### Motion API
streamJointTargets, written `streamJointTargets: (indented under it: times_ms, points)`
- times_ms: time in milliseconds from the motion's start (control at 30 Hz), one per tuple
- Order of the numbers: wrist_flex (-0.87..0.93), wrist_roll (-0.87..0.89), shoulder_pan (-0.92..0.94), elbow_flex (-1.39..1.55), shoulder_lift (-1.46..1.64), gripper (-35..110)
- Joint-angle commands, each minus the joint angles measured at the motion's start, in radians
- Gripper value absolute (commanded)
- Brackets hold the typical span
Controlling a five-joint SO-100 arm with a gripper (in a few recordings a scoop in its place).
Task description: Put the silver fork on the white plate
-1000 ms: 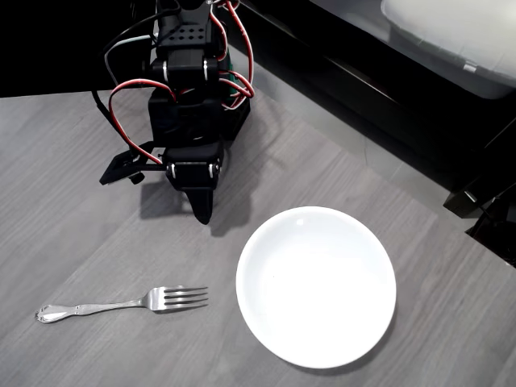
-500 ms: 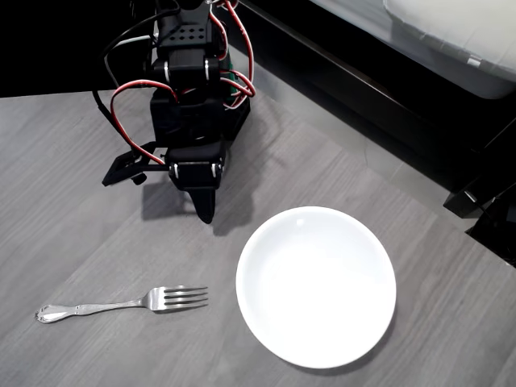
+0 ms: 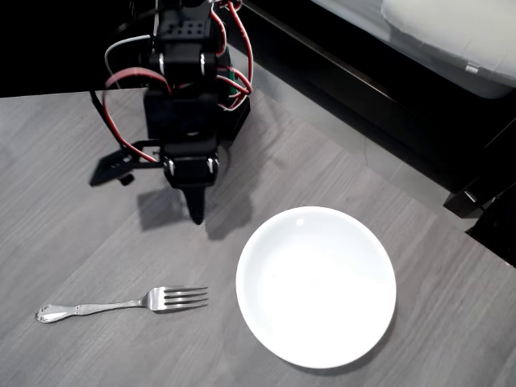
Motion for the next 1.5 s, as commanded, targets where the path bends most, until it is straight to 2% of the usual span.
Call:
streamJointTargets:
  times_ms: [0, 167, 300, 567, 1000, 1467]
  points:
    - [-0.098, -0.048, 0.078, -0.227, -0.316, 0]
    - [-0.08, -0.063, 0.156, -0.686, -0.962, 0]
    - [-0.086, -0.086, 0.163, -0.824, -1.198, 7]
    - [-0.115, -0.126, 0.156, -0.85, -1.368, 22]
    - [-0.144, -0.187, 0.169, -0.951, -1.595, 22]
    - [-0.17, -0.189, 0.149, -0.977, -1.683, 21]
